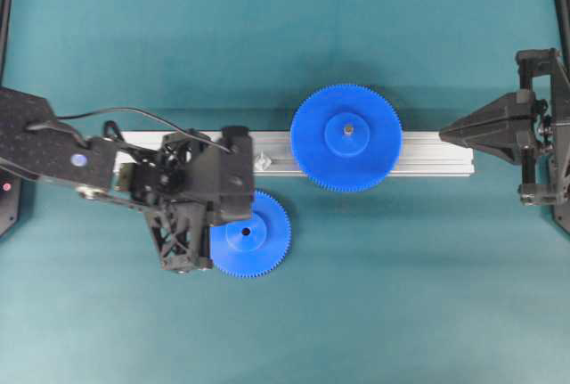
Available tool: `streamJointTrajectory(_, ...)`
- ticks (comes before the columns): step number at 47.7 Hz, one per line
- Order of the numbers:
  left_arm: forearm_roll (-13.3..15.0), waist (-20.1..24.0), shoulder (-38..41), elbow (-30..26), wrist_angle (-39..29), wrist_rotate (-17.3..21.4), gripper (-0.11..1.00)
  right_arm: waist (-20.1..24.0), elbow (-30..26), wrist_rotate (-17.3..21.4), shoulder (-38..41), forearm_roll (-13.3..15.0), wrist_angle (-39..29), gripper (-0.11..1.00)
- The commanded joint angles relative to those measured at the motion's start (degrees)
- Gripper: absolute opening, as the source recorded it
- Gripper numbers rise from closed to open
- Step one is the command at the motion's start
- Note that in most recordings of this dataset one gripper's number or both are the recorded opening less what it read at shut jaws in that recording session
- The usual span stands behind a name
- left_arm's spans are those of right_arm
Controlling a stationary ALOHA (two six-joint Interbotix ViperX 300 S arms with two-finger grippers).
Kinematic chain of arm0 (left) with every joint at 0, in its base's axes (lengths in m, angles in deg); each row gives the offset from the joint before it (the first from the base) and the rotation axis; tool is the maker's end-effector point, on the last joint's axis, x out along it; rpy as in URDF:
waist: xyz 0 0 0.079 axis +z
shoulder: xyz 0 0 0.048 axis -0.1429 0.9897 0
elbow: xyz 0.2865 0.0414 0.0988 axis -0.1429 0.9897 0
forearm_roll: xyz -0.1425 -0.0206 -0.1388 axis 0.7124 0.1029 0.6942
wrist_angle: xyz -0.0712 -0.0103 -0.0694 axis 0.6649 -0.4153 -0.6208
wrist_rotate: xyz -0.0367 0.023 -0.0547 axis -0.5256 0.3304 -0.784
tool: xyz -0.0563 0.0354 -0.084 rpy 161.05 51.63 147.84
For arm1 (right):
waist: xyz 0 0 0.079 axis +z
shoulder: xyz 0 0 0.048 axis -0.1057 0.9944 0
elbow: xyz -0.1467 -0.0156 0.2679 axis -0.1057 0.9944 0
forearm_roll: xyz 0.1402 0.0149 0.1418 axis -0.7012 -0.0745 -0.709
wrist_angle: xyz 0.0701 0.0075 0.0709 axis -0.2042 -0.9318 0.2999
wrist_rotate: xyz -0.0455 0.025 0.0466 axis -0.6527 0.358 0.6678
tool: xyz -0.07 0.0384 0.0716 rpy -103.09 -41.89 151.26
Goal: Insert the small gear onto the shaft.
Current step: 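Lower the left gripper and close it on the small gear's hub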
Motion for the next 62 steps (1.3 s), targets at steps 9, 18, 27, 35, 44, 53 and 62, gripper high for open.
streamJointTrajectory(9,-0.2,-0.5,3.4,-5.6,-3.7,4.1,-0.01,-0.3,-1.7,0.5,0.8,-0.1,0.0,0.03)
streamJointTrajectory(18,-0.2,-0.4,6.4,-8.4,-5.9,5.4,-0.01,-0.3,-1.6,0.5,1.0,-0.1,0.0,0.03)
streamJointTrajectory(27,-0.2,-0.5,10.1,-11.2,-10.5,5.4,-0.01,-0.3,-1.5,0.5,1.1,-0.1,0.0,0.03)
streamJointTrajectory(35,-0.2,-0.5,12.5,-13.4,-11.9,5.4,-0.01,-0.3,-1.5,0.5,1.1,-0.1,-0.1,0.03)
streamJointTrajectory(44,-0.2,-0.7,13.3,-14.2,-12.0,5.5,-0.01,-0.3,-1.4,0.5,1.0,-0.1,-0.3,0.03)
streamJointTrajectory(53,-0.2,-1.3,14.1,-13.3,-12.3,7.6,-0.01,-0.3,-1.3,0.5,1.1,-0.1,-0.2,0.03)
streamJointTrajectory(62,-0.2,-1.4,14.2,-13.5,-12.1,8.1,-0.01,-0.3,-1.1,0.5,1.0,-0.1,-0.3,0.03)
